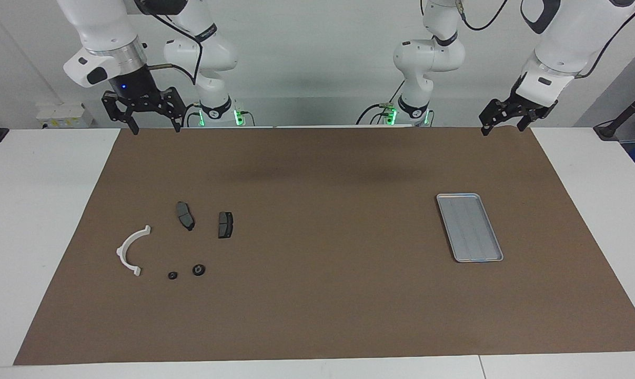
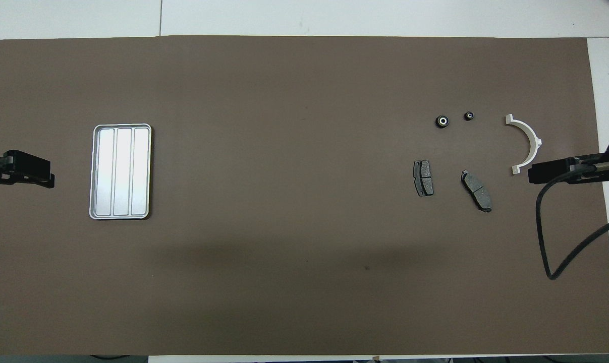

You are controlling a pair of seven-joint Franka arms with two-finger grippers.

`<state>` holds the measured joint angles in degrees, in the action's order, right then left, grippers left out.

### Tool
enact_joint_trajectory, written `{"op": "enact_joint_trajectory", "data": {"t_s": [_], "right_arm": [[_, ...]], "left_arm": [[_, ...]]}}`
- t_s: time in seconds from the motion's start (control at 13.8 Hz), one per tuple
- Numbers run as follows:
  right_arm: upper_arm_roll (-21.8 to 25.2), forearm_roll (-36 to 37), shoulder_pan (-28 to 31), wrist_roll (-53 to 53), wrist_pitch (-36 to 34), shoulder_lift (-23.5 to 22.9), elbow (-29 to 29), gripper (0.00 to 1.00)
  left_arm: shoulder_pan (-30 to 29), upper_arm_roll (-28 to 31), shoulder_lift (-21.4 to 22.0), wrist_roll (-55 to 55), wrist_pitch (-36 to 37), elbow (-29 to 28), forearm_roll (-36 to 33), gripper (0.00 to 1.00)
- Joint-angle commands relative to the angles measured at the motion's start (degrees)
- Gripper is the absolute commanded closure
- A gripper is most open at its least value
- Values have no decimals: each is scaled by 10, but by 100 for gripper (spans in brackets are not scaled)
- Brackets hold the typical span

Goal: Pick bearing gear from pile to tray

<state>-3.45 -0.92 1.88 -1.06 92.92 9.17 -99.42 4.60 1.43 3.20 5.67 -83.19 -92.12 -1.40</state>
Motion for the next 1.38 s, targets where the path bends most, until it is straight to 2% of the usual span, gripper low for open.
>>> {"op": "enact_joint_trajectory", "data": {"t_s": [0.0, 1.31], "right_arm": [[-2, 10, 3, -12, -1, 0, 3, 0], [-1, 2, 4, -12, 6, 6, -1, 0]], "left_arm": [[-2, 0, 13, -1, -7, -16, 6, 0], [-2, 0, 13, -1, -7, -16, 6, 0]]}}
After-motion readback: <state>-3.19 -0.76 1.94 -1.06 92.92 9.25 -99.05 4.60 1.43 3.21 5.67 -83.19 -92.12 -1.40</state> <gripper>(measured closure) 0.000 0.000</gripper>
